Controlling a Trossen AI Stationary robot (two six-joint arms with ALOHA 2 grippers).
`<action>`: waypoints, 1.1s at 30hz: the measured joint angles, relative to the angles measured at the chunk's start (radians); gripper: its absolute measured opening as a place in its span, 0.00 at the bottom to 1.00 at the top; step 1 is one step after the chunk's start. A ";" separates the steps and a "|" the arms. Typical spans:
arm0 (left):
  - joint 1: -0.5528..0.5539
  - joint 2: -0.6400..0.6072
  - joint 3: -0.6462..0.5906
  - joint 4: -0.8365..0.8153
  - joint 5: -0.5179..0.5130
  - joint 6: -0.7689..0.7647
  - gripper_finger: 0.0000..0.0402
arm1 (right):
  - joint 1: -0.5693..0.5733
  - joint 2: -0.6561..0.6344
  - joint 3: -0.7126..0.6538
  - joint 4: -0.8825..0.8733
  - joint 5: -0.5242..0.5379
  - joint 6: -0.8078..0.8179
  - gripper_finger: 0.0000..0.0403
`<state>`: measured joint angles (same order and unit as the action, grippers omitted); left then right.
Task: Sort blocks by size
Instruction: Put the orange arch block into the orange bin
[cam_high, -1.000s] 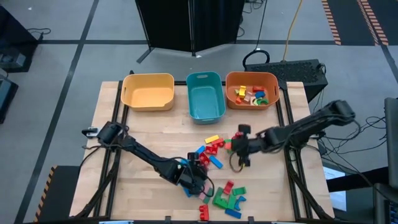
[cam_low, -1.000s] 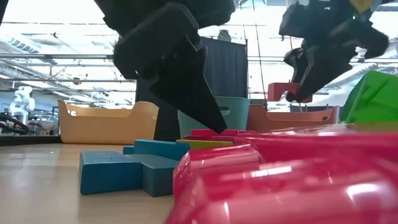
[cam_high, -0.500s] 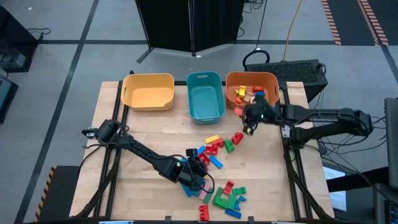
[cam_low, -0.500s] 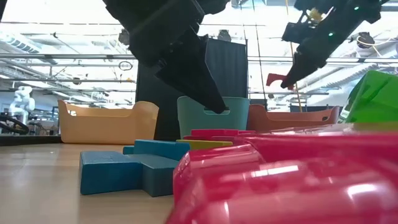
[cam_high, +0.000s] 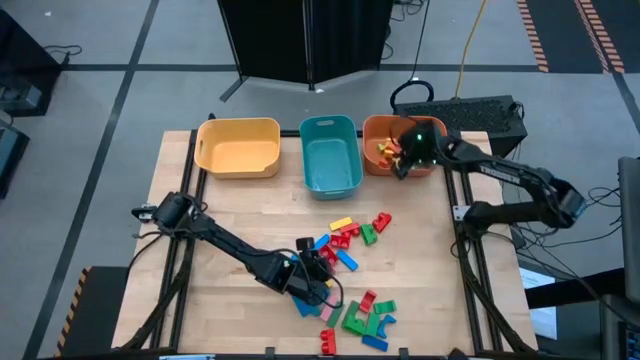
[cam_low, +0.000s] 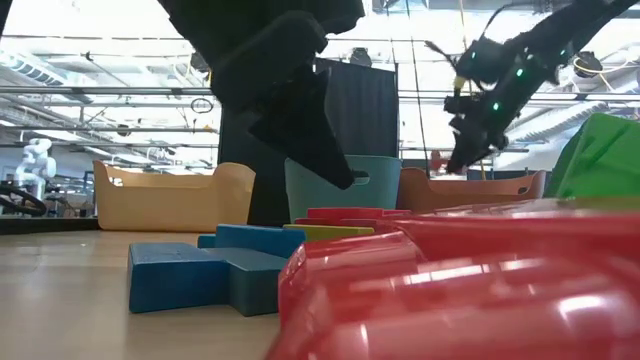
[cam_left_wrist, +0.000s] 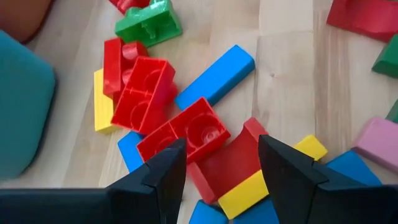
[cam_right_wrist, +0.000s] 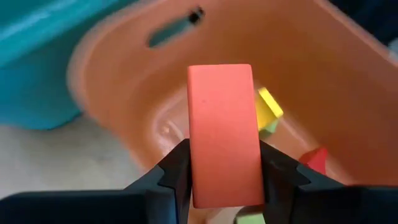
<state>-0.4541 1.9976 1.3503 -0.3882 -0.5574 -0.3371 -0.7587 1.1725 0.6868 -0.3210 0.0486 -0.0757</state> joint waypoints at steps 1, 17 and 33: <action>0.000 0.000 -0.005 0.000 0.000 -0.007 0.48 | -0.024 0.022 0.000 0.010 -0.020 0.000 0.31; 0.003 0.001 -0.031 0.013 -0.009 -0.066 0.48 | -0.157 0.250 0.000 0.105 -0.052 0.017 0.38; 0.005 0.001 -0.031 0.024 -0.009 -0.067 0.48 | -0.166 0.065 0.000 0.111 -0.054 0.061 0.60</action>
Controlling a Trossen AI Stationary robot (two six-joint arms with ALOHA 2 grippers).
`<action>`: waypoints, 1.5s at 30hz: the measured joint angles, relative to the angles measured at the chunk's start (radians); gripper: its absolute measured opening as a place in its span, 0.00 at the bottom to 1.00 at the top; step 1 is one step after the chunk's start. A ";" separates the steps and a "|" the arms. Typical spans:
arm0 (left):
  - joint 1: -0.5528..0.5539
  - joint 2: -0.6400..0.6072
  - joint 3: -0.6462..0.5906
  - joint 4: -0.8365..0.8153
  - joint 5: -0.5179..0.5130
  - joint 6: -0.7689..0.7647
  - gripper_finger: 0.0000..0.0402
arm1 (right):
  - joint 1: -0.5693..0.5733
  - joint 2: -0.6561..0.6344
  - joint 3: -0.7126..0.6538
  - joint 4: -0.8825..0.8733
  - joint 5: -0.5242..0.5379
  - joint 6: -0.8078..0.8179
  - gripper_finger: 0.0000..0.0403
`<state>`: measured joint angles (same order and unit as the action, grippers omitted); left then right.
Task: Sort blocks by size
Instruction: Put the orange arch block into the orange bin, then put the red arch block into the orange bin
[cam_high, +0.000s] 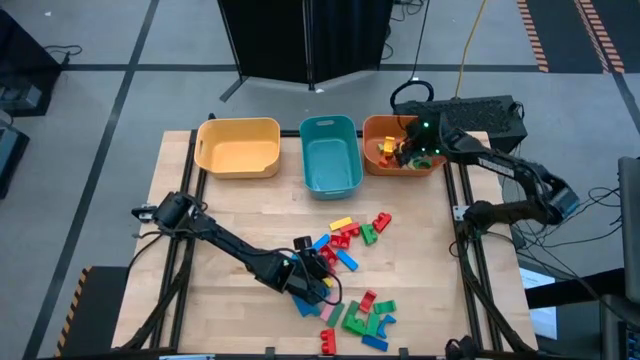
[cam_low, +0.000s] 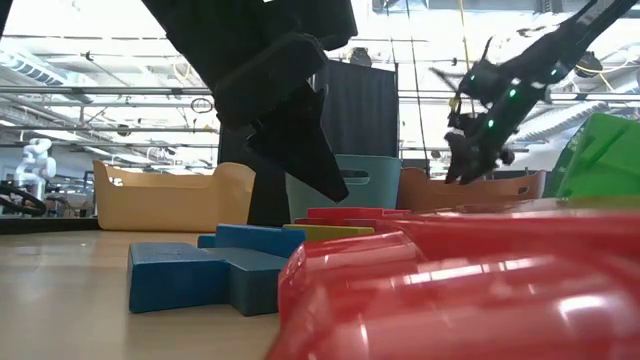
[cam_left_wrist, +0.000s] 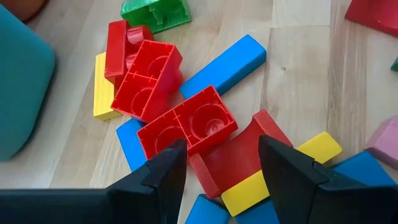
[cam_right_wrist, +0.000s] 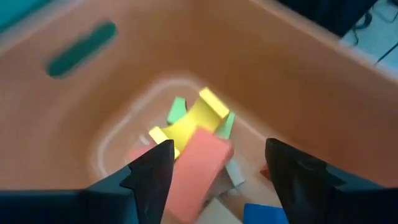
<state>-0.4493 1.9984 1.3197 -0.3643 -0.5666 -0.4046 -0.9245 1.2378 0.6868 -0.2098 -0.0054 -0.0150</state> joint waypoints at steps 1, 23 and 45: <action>0.000 0.000 0.000 0.002 0.000 0.000 0.48 | 0.005 -0.028 0.000 -0.009 0.001 0.003 0.60; 0.001 0.000 0.000 0.226 0.076 0.122 0.48 | 0.409 -0.361 -0.010 -0.310 -0.101 0.101 0.58; -0.013 0.000 0.000 0.255 0.059 0.061 0.48 | 1.048 -0.322 -0.308 0.201 -0.098 0.349 0.58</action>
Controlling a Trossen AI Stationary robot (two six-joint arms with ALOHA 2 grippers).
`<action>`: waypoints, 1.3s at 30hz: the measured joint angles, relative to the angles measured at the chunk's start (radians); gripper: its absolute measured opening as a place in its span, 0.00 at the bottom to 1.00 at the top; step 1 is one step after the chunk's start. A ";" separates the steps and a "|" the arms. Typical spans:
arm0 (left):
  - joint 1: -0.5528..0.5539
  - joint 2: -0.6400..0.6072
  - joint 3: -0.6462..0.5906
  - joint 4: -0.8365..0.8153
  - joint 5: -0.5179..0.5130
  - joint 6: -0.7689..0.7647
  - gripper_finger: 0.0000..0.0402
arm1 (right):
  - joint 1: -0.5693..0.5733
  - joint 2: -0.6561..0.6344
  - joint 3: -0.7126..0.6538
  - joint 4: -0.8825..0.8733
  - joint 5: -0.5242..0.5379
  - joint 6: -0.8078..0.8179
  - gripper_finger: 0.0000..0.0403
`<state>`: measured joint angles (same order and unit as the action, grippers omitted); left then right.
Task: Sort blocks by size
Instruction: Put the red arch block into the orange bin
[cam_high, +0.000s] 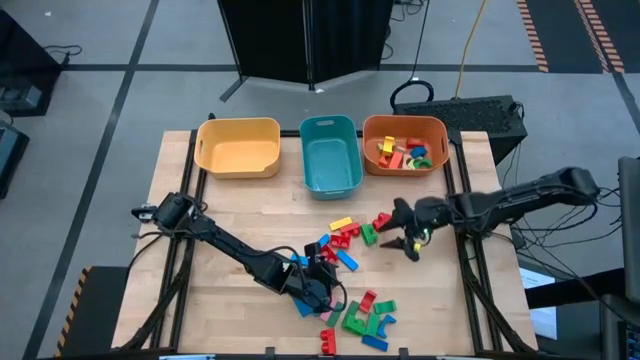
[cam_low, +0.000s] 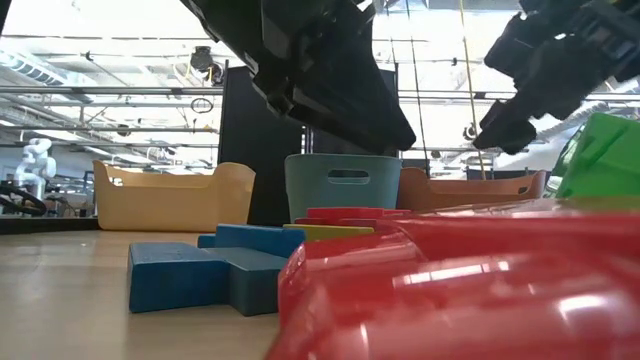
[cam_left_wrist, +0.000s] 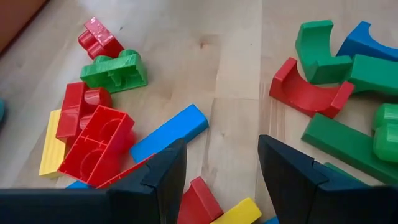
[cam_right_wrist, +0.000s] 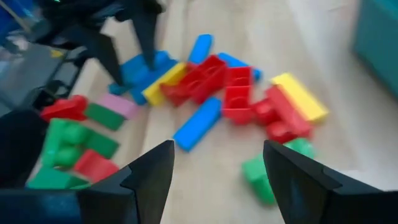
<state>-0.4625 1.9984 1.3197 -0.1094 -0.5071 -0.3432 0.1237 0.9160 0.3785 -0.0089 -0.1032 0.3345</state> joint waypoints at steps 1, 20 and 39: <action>0.000 0.000 0.000 0.000 -0.003 0.000 0.48 | 0.022 0.013 -0.011 0.030 0.004 0.014 0.58; 0.003 0.000 0.000 -0.005 -0.026 0.008 0.48 | 0.242 0.350 -0.028 0.338 0.109 0.178 0.58; 0.005 0.000 0.000 -0.004 -0.028 0.008 0.48 | 0.363 0.589 -0.027 0.599 0.100 -0.013 0.58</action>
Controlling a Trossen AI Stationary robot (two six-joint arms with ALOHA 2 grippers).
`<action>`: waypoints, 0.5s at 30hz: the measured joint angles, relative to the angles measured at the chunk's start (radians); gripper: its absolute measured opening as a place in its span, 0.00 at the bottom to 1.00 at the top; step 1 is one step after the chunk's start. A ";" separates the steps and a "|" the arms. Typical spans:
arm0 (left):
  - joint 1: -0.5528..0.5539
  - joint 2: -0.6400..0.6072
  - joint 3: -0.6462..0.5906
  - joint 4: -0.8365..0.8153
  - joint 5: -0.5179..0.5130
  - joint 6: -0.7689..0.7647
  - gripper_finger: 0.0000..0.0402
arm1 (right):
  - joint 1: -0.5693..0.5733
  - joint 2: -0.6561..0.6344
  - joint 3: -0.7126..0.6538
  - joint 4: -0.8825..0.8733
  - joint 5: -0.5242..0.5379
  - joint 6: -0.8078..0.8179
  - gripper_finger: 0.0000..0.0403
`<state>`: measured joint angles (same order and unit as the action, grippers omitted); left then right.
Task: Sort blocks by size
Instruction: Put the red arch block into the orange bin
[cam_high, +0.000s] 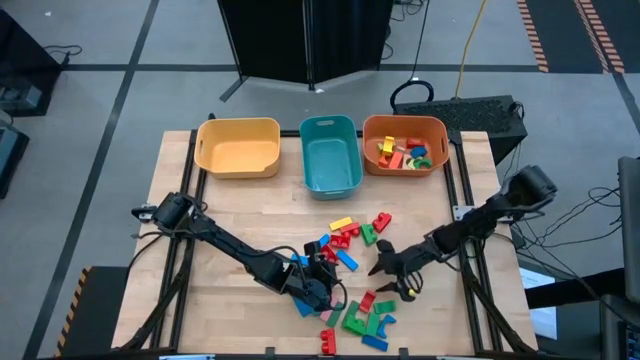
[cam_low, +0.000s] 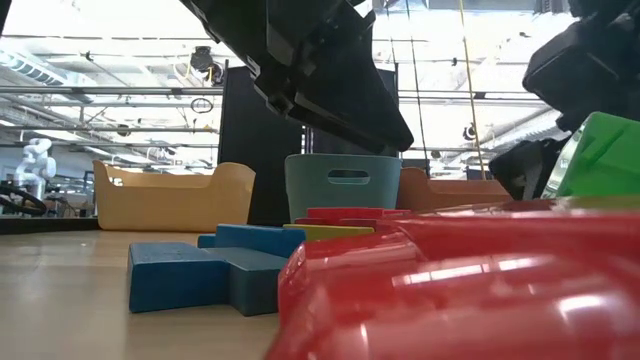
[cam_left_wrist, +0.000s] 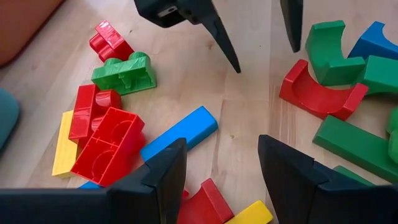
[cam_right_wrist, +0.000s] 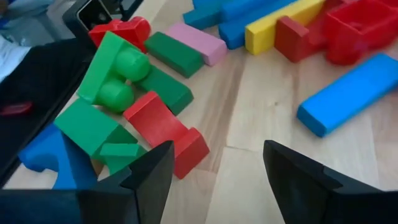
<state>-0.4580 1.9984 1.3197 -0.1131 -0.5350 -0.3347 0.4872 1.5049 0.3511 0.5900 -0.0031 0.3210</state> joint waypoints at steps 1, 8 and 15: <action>0.000 0.000 0.000 0.000 0.000 0.000 0.48 | 0.000 0.006 0.000 0.009 -0.004 -0.018 0.58; 0.003 0.000 0.000 0.000 -0.006 0.000 0.48 | 0.000 0.038 0.054 -0.012 -0.007 -0.044 0.58; 0.003 0.000 0.000 0.003 -0.006 0.000 0.48 | 0.038 0.107 0.180 -0.142 -0.015 -0.027 0.58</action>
<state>-0.4549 1.9985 1.3201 -0.1102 -0.5407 -0.3347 0.5250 1.6116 0.5308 0.4485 -0.0185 0.2943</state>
